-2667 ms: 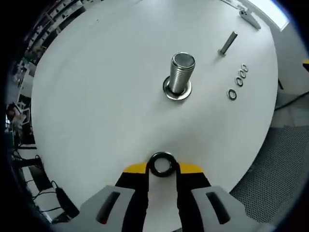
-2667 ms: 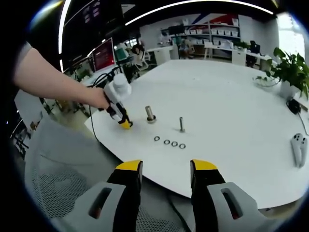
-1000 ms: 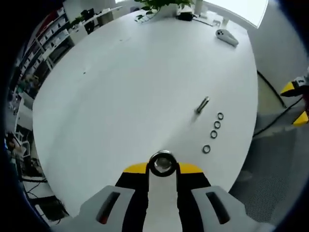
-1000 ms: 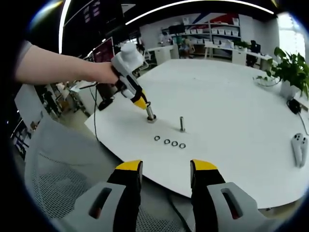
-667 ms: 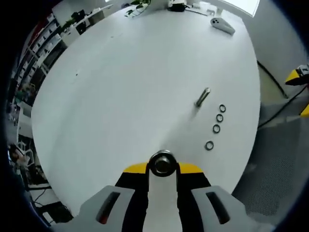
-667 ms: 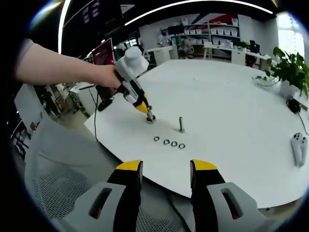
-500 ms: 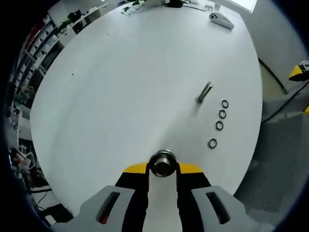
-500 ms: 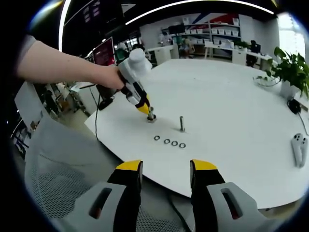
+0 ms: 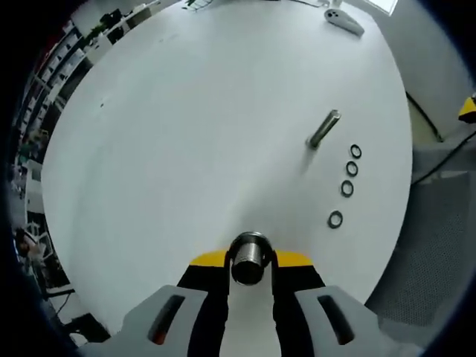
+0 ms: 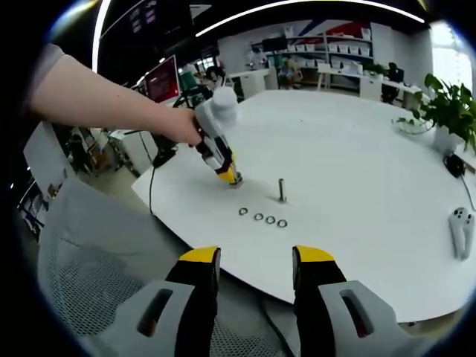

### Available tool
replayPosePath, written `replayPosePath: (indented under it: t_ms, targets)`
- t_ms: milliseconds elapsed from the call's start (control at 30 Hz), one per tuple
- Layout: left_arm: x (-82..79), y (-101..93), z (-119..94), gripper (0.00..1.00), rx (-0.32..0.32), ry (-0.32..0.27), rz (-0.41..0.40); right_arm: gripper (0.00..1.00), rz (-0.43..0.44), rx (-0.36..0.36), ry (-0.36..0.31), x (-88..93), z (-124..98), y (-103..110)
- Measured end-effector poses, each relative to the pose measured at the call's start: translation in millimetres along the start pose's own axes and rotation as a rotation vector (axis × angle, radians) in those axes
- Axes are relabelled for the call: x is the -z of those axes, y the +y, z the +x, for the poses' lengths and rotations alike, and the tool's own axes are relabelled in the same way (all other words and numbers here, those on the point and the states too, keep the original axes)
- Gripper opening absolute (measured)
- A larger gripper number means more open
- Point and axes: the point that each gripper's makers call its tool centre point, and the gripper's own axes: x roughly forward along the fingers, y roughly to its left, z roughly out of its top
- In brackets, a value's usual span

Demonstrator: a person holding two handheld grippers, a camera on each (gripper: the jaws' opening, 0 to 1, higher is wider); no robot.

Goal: Place the washer onto the threaded stud by aligning its center hole with the stud, sliding it down to the base, and recovering from edge contact or off-axis alignment until the washer reaches the visible bottom stop.

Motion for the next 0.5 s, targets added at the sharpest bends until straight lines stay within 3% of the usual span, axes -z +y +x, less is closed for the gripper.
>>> replayPosePath:
  t_ms: [367,500]
  targets:
    - [-1.7,-1.0,-0.8,0.21,-0.001,-0.009,-0.01,0.42,-0.009,-0.012,-0.007,-1.3,0.4,2.4]
    - [-9.6,3.4,-6.3,0.26,-0.04,-0.072,-0.049,0.42,-0.025,-0.024,-0.007,-1.7,1.0,5.1]
